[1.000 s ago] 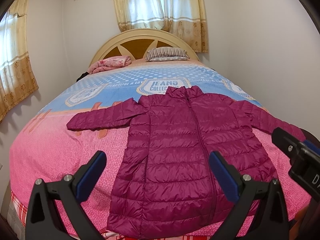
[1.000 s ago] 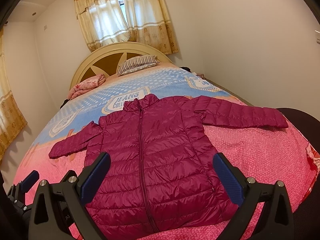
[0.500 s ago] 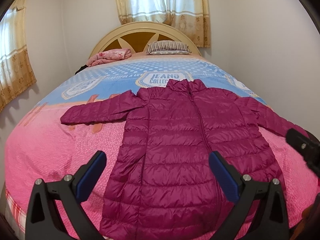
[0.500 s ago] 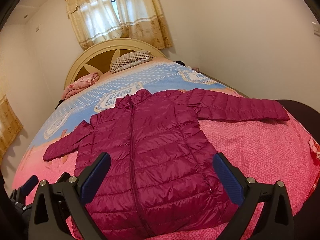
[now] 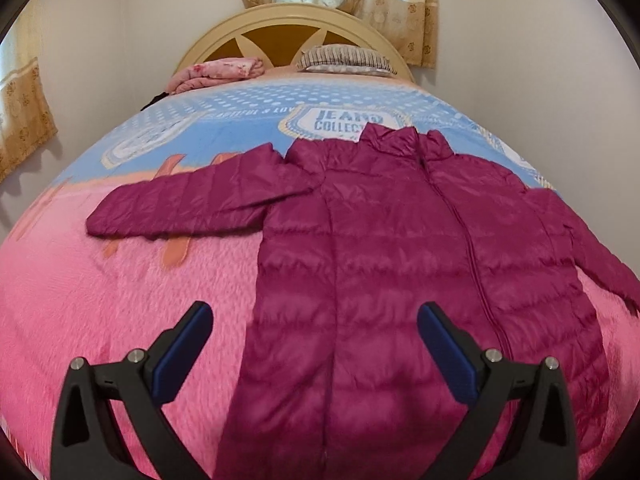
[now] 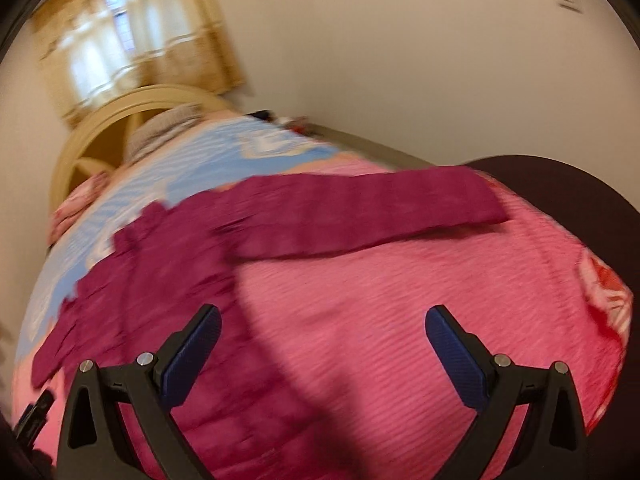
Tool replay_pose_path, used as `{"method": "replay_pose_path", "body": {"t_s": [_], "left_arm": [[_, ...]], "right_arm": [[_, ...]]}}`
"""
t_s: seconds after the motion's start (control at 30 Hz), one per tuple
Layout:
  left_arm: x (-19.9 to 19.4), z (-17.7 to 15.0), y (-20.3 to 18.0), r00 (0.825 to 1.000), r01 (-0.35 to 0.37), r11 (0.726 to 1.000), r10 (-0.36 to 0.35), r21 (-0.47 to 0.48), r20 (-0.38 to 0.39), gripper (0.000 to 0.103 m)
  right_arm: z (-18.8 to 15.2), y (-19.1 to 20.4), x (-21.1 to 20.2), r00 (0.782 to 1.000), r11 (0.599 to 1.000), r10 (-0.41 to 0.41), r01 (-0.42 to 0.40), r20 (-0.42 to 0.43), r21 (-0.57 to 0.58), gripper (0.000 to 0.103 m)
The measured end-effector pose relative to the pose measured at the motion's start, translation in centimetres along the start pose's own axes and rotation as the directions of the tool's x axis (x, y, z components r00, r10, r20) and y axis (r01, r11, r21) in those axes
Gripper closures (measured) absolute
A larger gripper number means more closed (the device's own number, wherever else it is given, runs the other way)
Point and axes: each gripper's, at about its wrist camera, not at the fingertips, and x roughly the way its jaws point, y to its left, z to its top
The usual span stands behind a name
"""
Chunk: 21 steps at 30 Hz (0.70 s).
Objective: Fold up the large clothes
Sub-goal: 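Grasp the jacket sleeve with the right tool and lift it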
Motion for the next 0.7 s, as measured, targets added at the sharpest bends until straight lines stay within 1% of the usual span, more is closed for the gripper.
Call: {"method": "replay_pose_path", "body": {"t_s": [0.07,0.17,0.23,0.3,0.37,0.5,0.57,0.63,0.7], "left_arm": [[0.2,1.2,-0.1,1.000,0.001,1.000,-0.001,0.001,0.023,0.000],[0.4,2.8,-0.6,0.998,-0.006,1.000,0.005,0.008,0.055,0.000],[0.5,3.9,-0.6,0.997,-0.006,1.000,0.006,0.006,0.078,0.000],[0.4,5.0,-0.9,0.995,-0.007,1.000,0.006,0.009,0.104,0.000],[0.5,6.1,-1.4,0.993,-0.001,1.000,-0.001,0.019,0.121,0.000],[-0.2,8.3,-2.9,0.987,0.029,0.999,-0.035,0.041,0.155,0.000],[-0.2,9.3,-3.5,0.985,0.061,0.997,-0.068,0.049,0.156,0.000],[0.3,10.2,-3.9,0.984,0.083,0.995,-0.091,0.059,0.153,0.000],[1.0,10.9,-3.9,0.983,0.060,0.996,-0.071,0.068,0.168,0.000]], "right_arm": [[2.1,-2.4,0.1,0.998,0.997,-0.064,0.063,0.029,0.051,0.001],[4.4,-3.9,-0.5,0.989,0.988,-0.135,0.130,0.060,0.081,0.001],[5.7,-3.6,-1.2,0.979,0.984,-0.175,0.169,0.101,0.058,0.001],[6.4,-2.4,-2.1,0.968,0.978,-0.206,0.208,0.145,0.000,0.001],[7.0,-1.2,-2.6,0.961,0.973,-0.209,0.223,0.182,-0.058,0.001],[7.5,1.9,-3.5,0.958,0.966,-0.179,0.214,0.225,-0.144,0.001],[8.0,2.5,-3.1,0.959,0.968,-0.163,0.201,0.231,-0.153,0.001],[8.7,2.0,-1.7,0.965,0.973,-0.155,0.186,0.211,-0.136,0.001],[9.1,0.9,-0.3,0.971,0.978,-0.158,0.179,0.180,-0.106,0.001]]}}
